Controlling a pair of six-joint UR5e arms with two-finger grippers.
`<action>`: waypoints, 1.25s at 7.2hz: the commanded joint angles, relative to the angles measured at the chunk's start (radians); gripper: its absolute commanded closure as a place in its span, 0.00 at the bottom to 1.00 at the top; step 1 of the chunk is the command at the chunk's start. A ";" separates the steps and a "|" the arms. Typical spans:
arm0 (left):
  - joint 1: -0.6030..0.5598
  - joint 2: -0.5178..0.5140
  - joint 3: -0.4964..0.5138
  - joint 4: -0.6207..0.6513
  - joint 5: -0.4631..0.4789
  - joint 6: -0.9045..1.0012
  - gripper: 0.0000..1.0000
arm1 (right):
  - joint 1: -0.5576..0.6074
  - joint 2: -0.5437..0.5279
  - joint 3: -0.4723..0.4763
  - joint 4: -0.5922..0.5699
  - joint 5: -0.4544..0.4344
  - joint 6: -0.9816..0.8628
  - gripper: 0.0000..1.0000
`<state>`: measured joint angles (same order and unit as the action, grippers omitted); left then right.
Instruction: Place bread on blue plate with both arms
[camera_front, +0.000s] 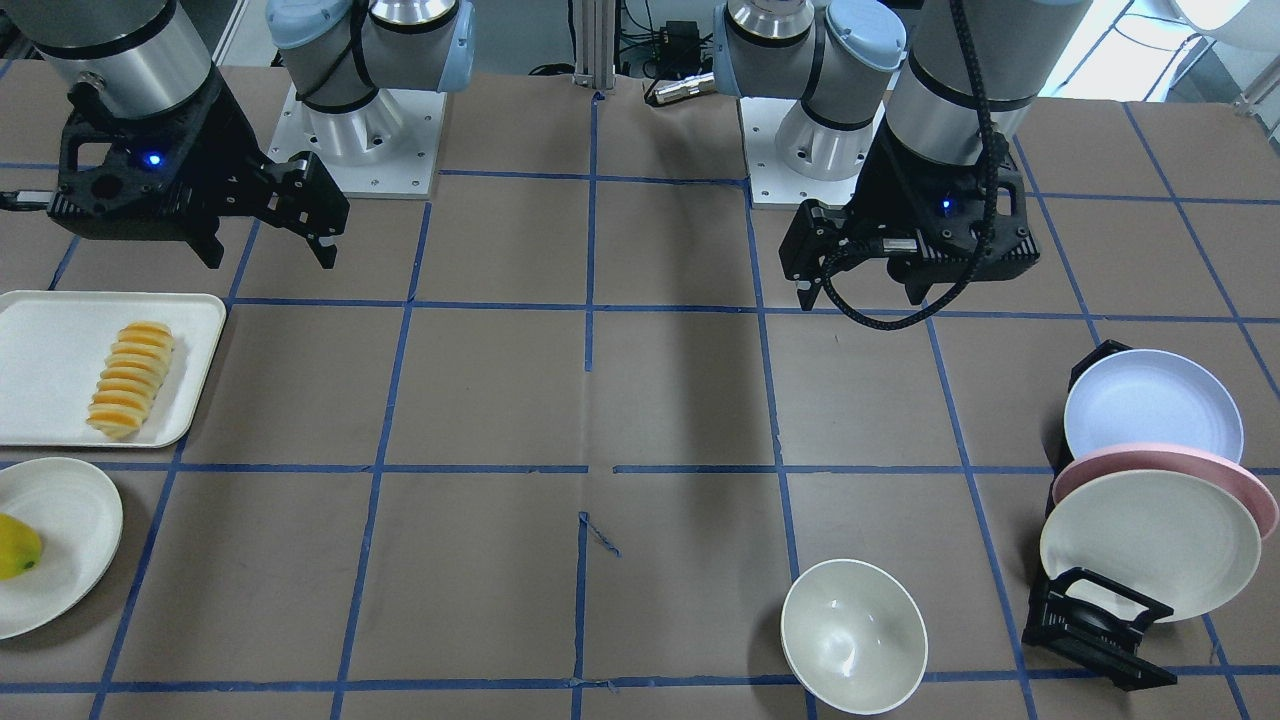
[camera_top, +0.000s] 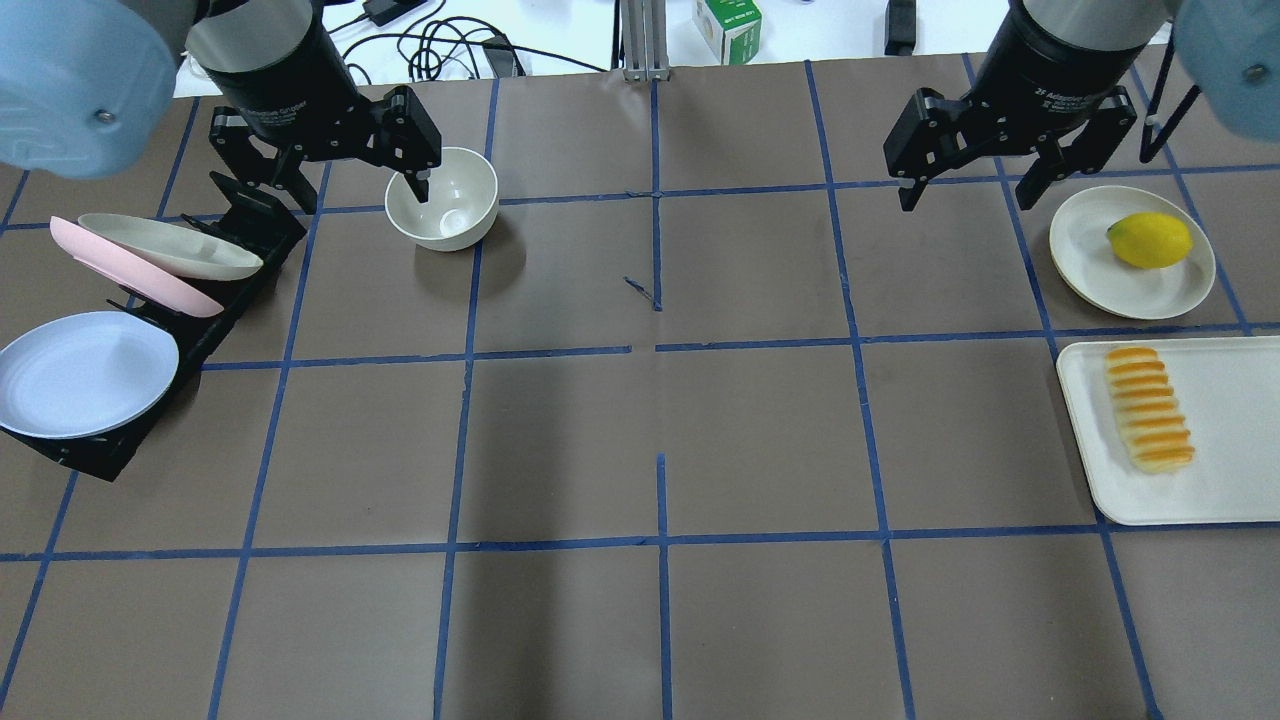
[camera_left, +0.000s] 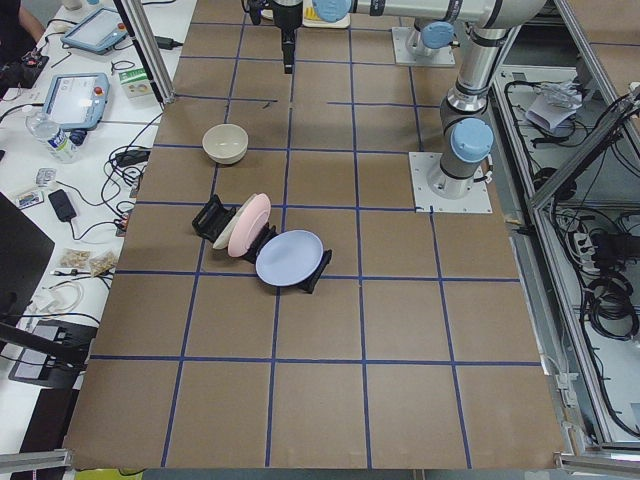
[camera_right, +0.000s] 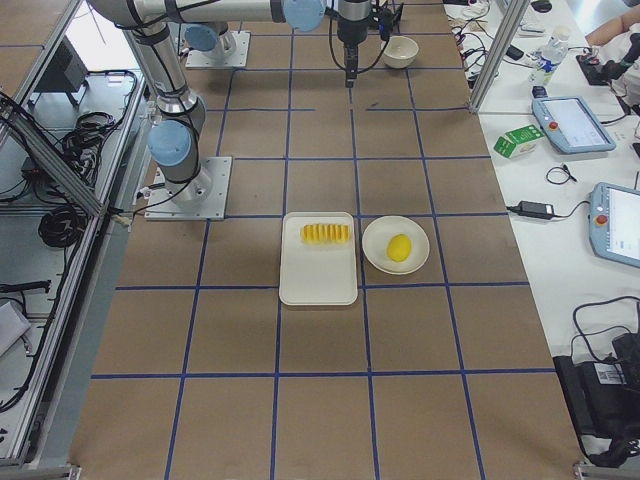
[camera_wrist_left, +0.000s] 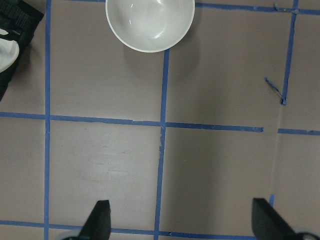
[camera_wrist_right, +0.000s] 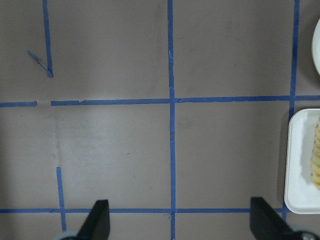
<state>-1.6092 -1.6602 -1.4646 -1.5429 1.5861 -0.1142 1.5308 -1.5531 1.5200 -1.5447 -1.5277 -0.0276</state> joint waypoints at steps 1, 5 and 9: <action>0.000 0.002 0.000 0.000 0.003 0.001 0.00 | -0.003 0.001 -0.001 -0.002 0.000 -0.002 0.00; 0.206 0.062 0.004 -0.039 0.015 0.048 0.00 | -0.009 0.002 0.002 -0.005 -0.012 -0.025 0.00; 0.643 0.083 -0.006 -0.055 0.018 0.097 0.00 | -0.335 0.019 0.246 -0.179 -0.012 -0.307 0.00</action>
<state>-1.1214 -1.5689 -1.4657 -1.5920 1.6076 -0.0368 1.3338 -1.5446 1.6396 -1.5818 -1.5358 -0.2165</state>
